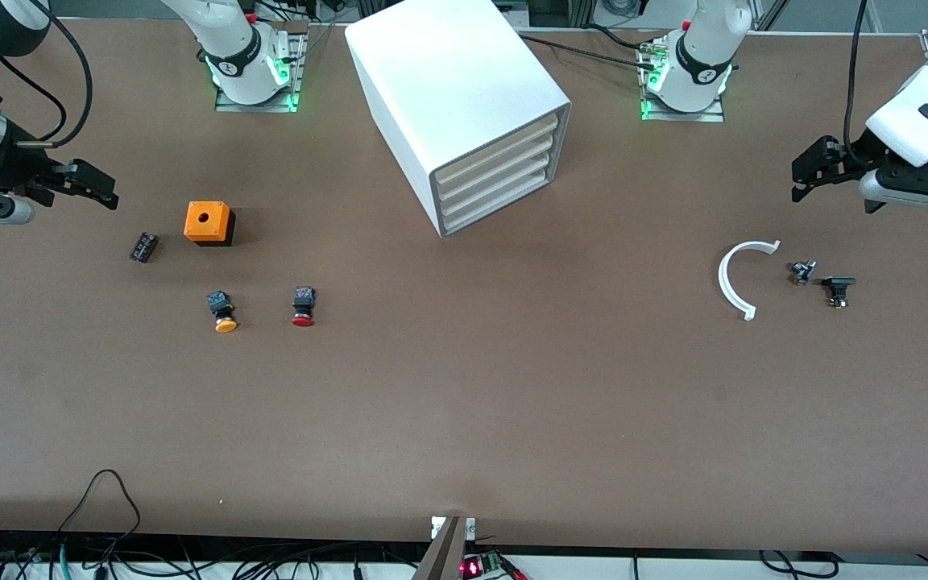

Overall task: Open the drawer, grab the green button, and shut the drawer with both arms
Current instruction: 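Move the left gripper toward the white cabinet's drawer handle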

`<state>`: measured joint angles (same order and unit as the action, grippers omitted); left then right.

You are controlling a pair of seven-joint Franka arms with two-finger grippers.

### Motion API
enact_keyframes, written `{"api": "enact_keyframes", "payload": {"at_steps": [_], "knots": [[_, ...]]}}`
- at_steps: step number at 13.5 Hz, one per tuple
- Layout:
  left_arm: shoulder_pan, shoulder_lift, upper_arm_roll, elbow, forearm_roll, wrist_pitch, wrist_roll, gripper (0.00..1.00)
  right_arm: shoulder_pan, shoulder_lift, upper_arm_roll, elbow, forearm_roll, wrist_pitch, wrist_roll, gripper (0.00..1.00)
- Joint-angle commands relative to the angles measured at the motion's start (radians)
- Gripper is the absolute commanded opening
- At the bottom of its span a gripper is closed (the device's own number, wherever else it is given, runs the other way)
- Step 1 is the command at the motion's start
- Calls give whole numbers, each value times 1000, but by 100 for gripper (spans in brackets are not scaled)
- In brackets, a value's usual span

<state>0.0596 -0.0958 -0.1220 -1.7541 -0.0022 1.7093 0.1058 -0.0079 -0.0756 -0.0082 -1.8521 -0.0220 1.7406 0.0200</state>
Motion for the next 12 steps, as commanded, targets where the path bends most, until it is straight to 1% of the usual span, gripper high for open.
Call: {"api": "enact_keyframes", "payload": {"at_steps": [1,6,8,11,12], "knots": [[2,10,-7,30,13,-10,-5,100,0,-10,-6,4,14,-10,-17,100],[0,37,-7,74,13,-25,-5,100,-1,-4,-7,2,14,-6,-12,100],[-4,73,-10,76,14,-28,-5,100,-1,-4,-7,2,14,-4,-9,100],[-4,83,-10,77,13,-26,-3,100,-1,-3,-7,4,19,0,-8,100],[-10,114,-13,77,16,-25,-2,100,-1,-1,-7,4,20,2,-8,100]]}}
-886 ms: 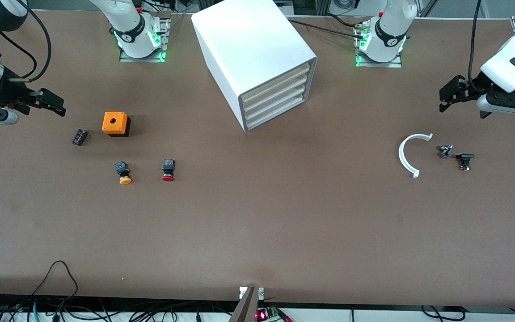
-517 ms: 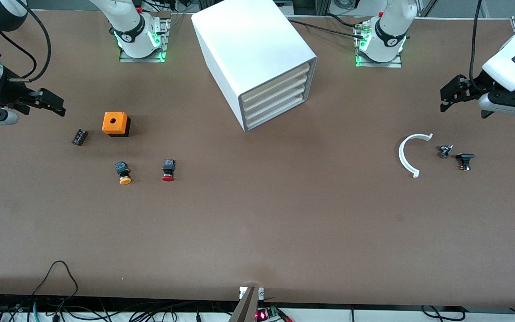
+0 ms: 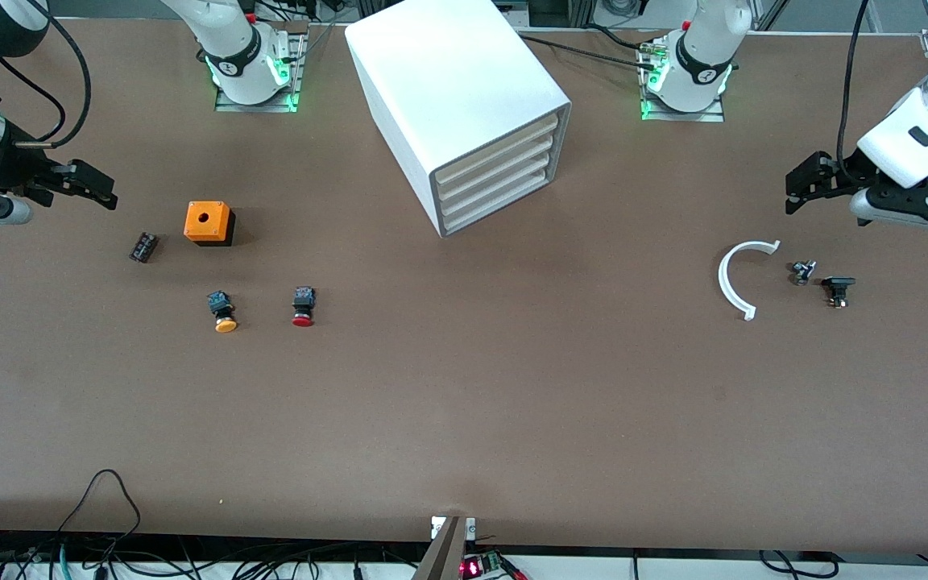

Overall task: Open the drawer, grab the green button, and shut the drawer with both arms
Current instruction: 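Move the left gripper toward the white cabinet's drawer handle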

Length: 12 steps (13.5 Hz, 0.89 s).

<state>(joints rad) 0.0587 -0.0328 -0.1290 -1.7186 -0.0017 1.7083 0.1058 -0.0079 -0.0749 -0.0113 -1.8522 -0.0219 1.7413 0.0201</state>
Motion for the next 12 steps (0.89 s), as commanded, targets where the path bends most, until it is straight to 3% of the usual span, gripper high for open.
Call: {"api": "enact_keyframes", "payload": {"at_steps": [1,5,7,9,12], "knots": [[-10,60,-7,42,18,-22,-2,100,-1,-2,-4,4,20,3,-6,100],[-5,162,-6,24,-39,-24,31,100,-1,4,-4,4,20,4,-6,100],[-2,232,-6,-10,-175,-16,35,100,-3,3,-4,4,20,9,-6,100],[4,293,-6,-93,-372,-7,54,100,-3,6,-4,5,20,10,-9,100],[3,361,-12,-241,-565,105,180,100,-1,6,-4,5,22,10,-6,100]]}}
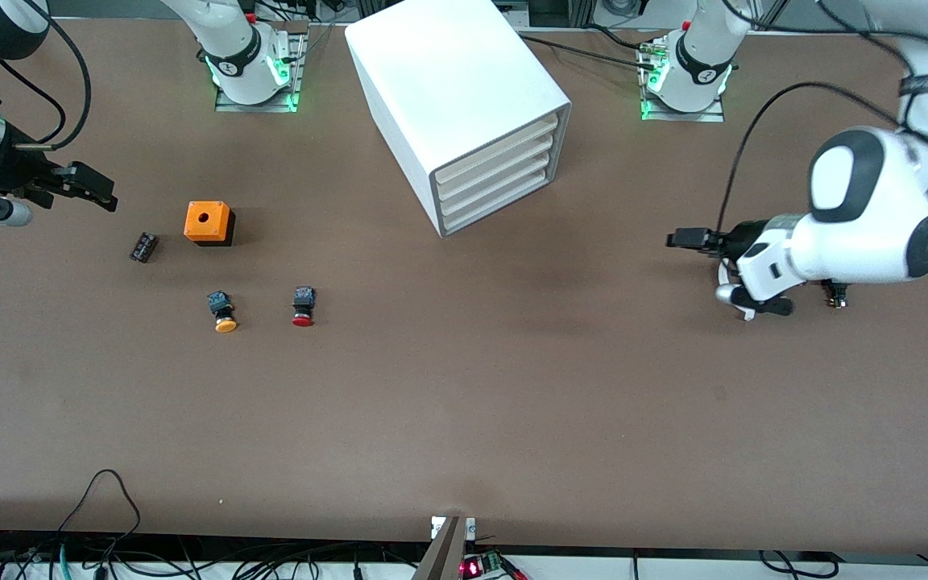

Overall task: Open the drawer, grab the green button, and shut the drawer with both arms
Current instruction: 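Grasp the drawer handle of the white cabinet with the left gripper, then pull the drawer open with the left gripper while the right gripper advances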

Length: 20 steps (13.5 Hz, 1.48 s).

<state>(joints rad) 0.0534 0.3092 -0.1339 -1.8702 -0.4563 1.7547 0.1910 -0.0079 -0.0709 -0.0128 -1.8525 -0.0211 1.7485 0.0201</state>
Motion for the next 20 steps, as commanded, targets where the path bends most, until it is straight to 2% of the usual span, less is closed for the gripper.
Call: {"api": "enact_keyframes", "payload": {"at_steps": [1,3,8,12,14,16,17,18,19,20], "knots": [[8,54,-32,-143,-219,80,189,100,0,2,-1,6,21,3,-6,100],[-1,102,-76,-222,-362,142,339,100,0,2,-1,6,21,3,-6,100],[-15,188,-200,-337,-600,207,565,100,0,22,-1,19,21,11,-5,100],[-72,229,-259,-359,-666,236,610,87,-4,39,-6,19,20,9,-5,100],[-99,240,-273,-374,-703,256,610,87,-4,45,-18,21,20,11,-5,100],[-99,242,-323,-395,-741,322,610,84,-4,48,-18,22,21,11,-5,100],[-101,245,-337,-403,-758,337,610,79,-3,46,-18,24,21,11,-5,100],[-101,245,-345,-405,-763,353,610,65,-3,46,-18,27,21,11,-5,100],[-101,245,-348,-405,-762,358,610,42,0,46,-16,27,20,11,-5,100],[-101,246,-346,-405,-762,358,610,14,0,46,-16,29,21,11,-5,100]]}}
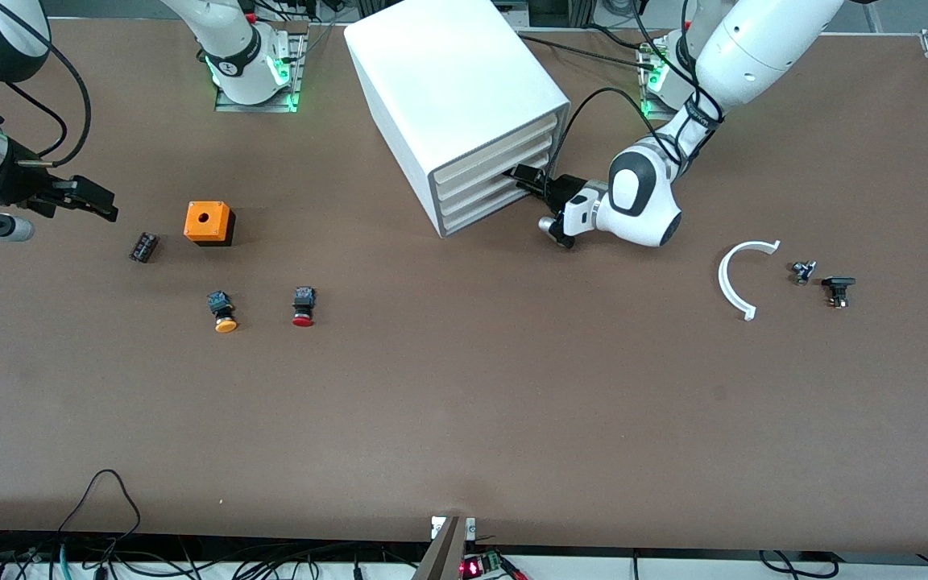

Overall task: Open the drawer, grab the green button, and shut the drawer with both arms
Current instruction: 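Pull the drawer open with the left gripper while the right gripper advances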

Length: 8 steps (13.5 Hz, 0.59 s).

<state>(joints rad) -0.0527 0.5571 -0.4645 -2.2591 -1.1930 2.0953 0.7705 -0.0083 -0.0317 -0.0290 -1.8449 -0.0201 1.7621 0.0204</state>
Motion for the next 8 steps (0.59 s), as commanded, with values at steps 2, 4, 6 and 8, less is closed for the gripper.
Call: {"api": "enact_keyframes", "payload": {"at_steps": [2,4,6,8], "knots": [[20,-6,-8,-14,-17,19,24,0,1,16,0,29,22,-1,-5,100],[60,-29,33,-4,-10,32,29,0,1,38,0,33,23,4,-16,100],[86,-45,81,25,15,66,30,0,7,42,6,35,23,7,-22,100],[93,-42,134,71,74,77,24,0,33,61,15,42,23,30,-22,100]]}}
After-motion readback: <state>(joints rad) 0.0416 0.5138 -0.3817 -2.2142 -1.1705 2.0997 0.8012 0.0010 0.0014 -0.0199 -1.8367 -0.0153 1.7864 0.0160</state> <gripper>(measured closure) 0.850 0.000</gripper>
